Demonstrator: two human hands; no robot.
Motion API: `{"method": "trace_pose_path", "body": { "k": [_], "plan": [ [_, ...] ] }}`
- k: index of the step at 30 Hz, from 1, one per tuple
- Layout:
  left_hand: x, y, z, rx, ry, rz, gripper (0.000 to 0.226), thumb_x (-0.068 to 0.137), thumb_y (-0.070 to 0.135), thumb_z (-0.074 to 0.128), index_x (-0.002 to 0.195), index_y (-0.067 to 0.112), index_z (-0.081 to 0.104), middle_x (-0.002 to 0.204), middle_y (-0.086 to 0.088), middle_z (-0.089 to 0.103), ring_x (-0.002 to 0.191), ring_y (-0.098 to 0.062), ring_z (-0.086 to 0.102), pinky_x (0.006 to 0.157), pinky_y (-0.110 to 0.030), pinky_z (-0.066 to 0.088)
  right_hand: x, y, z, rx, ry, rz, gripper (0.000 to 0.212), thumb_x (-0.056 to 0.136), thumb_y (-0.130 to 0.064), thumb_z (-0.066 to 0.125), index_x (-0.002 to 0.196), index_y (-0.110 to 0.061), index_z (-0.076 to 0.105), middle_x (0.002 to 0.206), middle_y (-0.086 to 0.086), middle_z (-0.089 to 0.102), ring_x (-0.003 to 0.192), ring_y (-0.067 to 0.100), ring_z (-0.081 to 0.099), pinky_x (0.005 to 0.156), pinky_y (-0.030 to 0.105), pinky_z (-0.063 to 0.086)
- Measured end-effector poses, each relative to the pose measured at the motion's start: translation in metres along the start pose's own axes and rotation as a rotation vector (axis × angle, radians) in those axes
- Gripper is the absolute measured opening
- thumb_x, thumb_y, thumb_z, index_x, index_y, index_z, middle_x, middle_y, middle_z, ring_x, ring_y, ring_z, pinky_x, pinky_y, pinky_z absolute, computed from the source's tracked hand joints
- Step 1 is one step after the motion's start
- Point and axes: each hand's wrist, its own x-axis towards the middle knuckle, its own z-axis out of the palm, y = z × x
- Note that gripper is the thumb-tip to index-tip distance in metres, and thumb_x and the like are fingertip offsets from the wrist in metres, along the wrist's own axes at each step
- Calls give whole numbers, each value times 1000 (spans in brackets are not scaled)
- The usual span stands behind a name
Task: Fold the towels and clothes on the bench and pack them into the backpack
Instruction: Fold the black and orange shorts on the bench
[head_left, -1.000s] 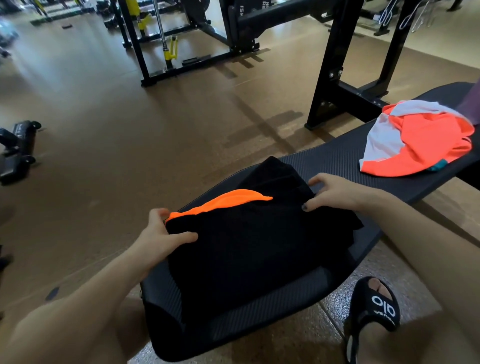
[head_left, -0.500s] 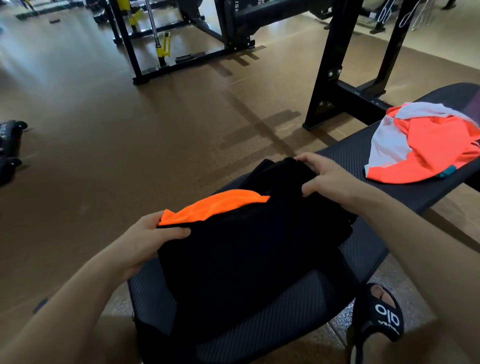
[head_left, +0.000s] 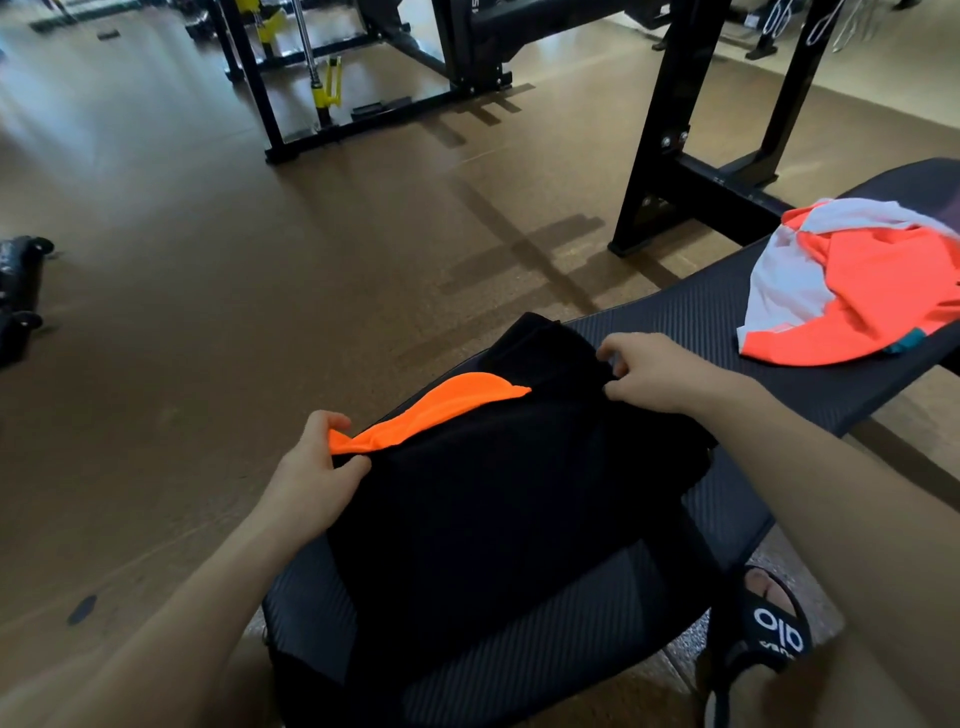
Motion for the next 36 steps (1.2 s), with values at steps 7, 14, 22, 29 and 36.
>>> {"method": "trace_pose_path", "body": {
  "k": [7,14,22,29,36],
  "plan": [
    [-8,-1,10,319,98,178,53,102,37,45,153,23,33,146,-10,42,126,-28,49,100,-41,45,-12,-35,38,-288,448,-352,55,96,-36,52,147,-20,40,139,6,52,129,28,48,106,43,41],
    [18,32,16,426,-127,363,92,86,68,62,158,28,22,150,-1,49,135,-20,48,111,-39,42,15,-25,31,46,214,-29,83,88,-33,65,156,-19,19,148,10,40,136,32,39,108,44,40],
    [46,76,40,425,-323,368,59,75,45,82,116,24,45,101,7,58,88,-12,60,79,-38,56,2,-18,20,114,52,-163,33,79,-3,57,106,-21,66,103,-3,66,98,20,64,75,35,54],
    [37,66,41,484,-284,585,28,79,28,72,87,31,46,97,12,41,85,-10,48,74,-31,47,-27,-1,26,-306,101,-490,31,74,1,60,87,-27,53,102,-7,50,92,16,48,76,27,42],
    [25,66,38,631,-298,807,26,84,24,65,88,30,40,108,13,48,95,-10,48,78,-25,42,-40,13,18,-164,41,-429,36,64,-1,58,81,-30,46,92,-15,50,87,10,50,68,24,41]
  ]
}}
